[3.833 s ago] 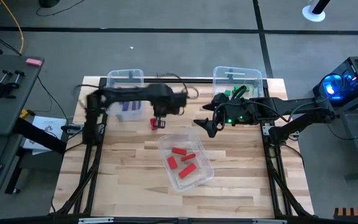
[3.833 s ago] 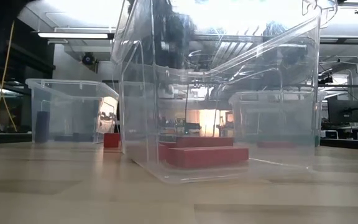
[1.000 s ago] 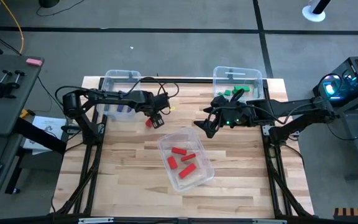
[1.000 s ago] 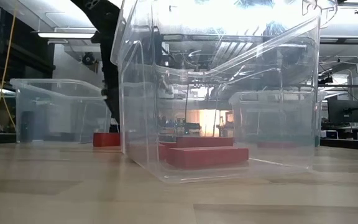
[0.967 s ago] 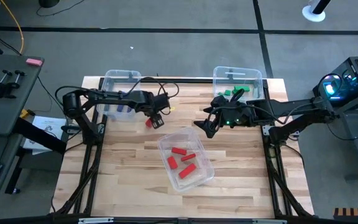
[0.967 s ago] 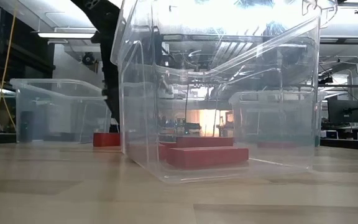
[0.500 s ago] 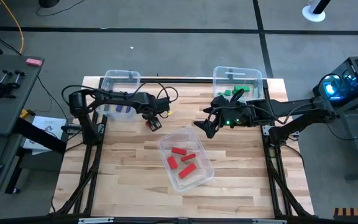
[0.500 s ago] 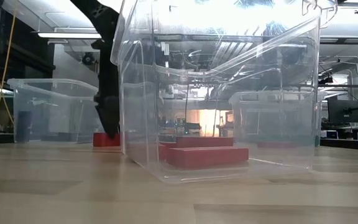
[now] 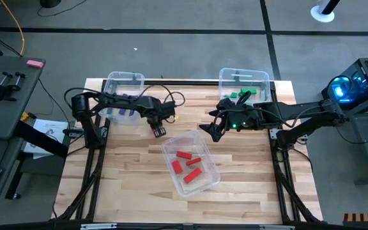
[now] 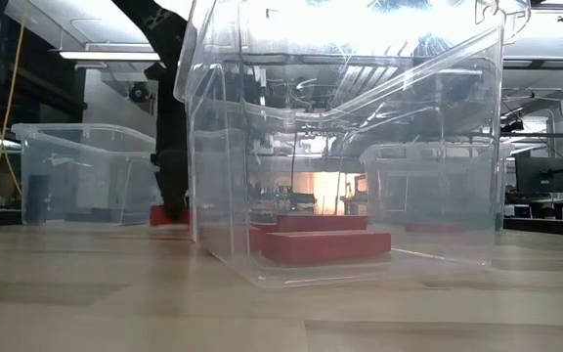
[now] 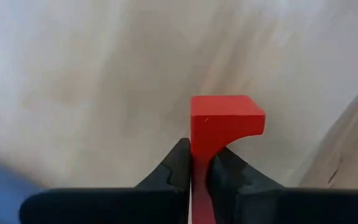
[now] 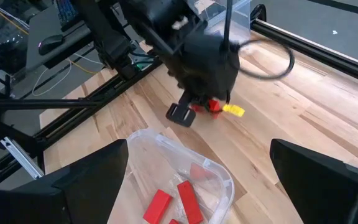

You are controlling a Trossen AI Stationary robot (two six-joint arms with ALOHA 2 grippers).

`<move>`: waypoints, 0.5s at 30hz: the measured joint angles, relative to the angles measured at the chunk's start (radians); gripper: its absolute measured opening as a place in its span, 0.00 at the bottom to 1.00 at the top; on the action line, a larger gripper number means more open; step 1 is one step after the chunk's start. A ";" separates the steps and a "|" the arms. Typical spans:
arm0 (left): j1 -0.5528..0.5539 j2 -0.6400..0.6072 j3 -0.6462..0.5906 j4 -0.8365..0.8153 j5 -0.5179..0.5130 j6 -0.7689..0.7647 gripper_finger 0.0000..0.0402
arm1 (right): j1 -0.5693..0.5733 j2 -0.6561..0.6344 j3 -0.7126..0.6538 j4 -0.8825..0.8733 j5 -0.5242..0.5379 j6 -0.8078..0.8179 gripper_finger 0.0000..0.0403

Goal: Sort blocks
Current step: Put the block into the bottom transparent bin

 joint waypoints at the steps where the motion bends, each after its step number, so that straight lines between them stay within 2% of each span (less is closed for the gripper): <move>1: 0.007 -0.017 0.006 -0.003 -0.014 0.001 0.05 | 0.000 0.000 0.000 0.000 0.000 -0.006 0.97; 5: 0.029 -0.120 0.068 0.014 -0.064 0.001 0.02 | 0.000 0.000 0.000 0.000 0.009 -0.025 0.97; 7: 0.028 -0.190 0.095 0.087 -0.037 -0.005 0.02 | 0.000 0.000 0.000 -0.003 0.027 -0.028 0.97; 12: -0.068 -0.383 0.081 0.441 0.153 -0.145 0.01 | 0.000 0.000 0.000 -0.004 0.049 -0.063 0.97; 15: -0.195 -0.453 0.038 0.680 0.183 -0.204 0.01 | 0.000 -0.001 0.000 -0.019 0.048 -0.078 0.97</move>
